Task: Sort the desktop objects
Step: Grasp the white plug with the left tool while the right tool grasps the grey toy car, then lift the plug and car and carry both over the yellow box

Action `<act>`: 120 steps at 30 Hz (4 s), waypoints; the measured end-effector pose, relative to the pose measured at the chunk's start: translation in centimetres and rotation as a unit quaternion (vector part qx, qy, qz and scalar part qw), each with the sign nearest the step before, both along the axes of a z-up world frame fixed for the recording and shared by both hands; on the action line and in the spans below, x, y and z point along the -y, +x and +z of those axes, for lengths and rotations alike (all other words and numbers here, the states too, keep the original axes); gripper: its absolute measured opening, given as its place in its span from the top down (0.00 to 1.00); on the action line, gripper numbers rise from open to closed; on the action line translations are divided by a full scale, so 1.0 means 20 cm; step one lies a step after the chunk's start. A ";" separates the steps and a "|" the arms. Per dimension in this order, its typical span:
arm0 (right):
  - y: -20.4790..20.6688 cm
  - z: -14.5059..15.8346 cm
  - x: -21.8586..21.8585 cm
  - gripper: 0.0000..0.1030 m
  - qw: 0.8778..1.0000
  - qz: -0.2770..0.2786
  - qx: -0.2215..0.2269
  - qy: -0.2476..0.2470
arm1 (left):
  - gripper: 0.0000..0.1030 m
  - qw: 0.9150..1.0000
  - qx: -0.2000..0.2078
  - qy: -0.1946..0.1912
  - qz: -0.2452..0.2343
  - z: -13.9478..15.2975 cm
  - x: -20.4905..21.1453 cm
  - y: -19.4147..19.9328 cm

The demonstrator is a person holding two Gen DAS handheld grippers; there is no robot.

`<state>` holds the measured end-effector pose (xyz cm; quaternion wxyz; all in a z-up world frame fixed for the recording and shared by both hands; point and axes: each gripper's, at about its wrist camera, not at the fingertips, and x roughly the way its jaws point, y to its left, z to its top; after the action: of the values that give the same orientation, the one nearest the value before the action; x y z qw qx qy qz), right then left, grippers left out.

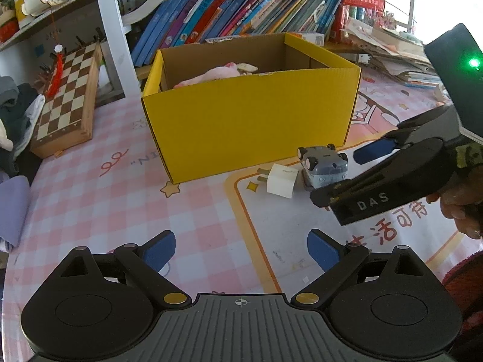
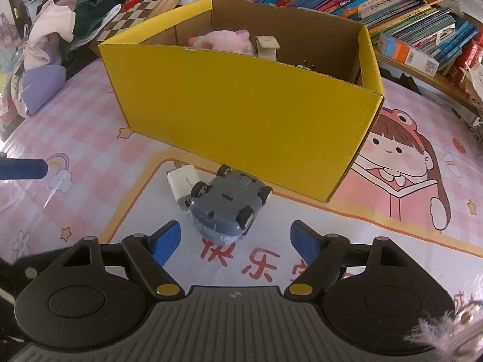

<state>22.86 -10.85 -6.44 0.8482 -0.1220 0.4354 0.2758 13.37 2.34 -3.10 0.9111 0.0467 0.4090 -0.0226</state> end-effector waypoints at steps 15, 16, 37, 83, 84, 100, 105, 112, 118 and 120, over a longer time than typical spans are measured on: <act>0.06 -0.01 0.10 0.72 1.000 0.000 -0.015 0.020 | 0.07 1.000 -0.004 0.001 -0.011 -0.02 0.08 0.10; 0.06 -0.01 0.11 0.72 1.000 -0.001 -0.015 0.020 | 0.07 1.000 -0.004 0.001 -0.012 -0.03 0.08 0.11; 0.10 -0.03 0.31 0.73 1.000 -0.020 -0.023 -0.006 | 0.23 1.000 -0.016 0.006 -0.022 -0.17 0.17 0.41; 0.13 -0.03 0.24 0.64 1.000 -0.014 0.008 -0.015 | 0.60 0.999 -0.014 -0.035 -0.034 -0.14 0.14 0.36; 0.12 -0.02 0.24 0.64 1.000 -0.015 0.009 -0.013 | 0.60 0.999 -0.012 -0.037 -0.034 -0.13 0.14 0.36; -0.02 0.14 0.21 0.65 0.999 -0.020 0.032 0.015 | 0.60 0.997 0.043 -0.053 -0.048 0.05 0.08 0.22; -0.06 0.22 0.18 0.65 0.998 -0.020 0.041 0.031 | 0.60 0.995 0.065 -0.052 -0.054 0.13 0.05 0.19; -0.09 0.35 0.16 0.65 0.996 -0.031 0.056 0.059 | 0.60 0.992 0.097 -0.054 -0.061 0.22 0.01 0.15; -0.07 0.50 0.17 0.65 0.992 -0.049 0.075 0.092 | 0.60 0.987 0.136 -0.063 -0.066 0.35 -0.03 0.16; -0.04 0.54 0.16 0.65 0.990 -0.050 0.083 0.099 | 0.60 0.985 0.147 -0.063 -0.067 0.39 -0.05 0.18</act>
<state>22.02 -14.14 4.43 0.9020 -0.0385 0.3396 0.2639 17.02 3.33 4.65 0.9587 0.0198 0.2645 -0.1026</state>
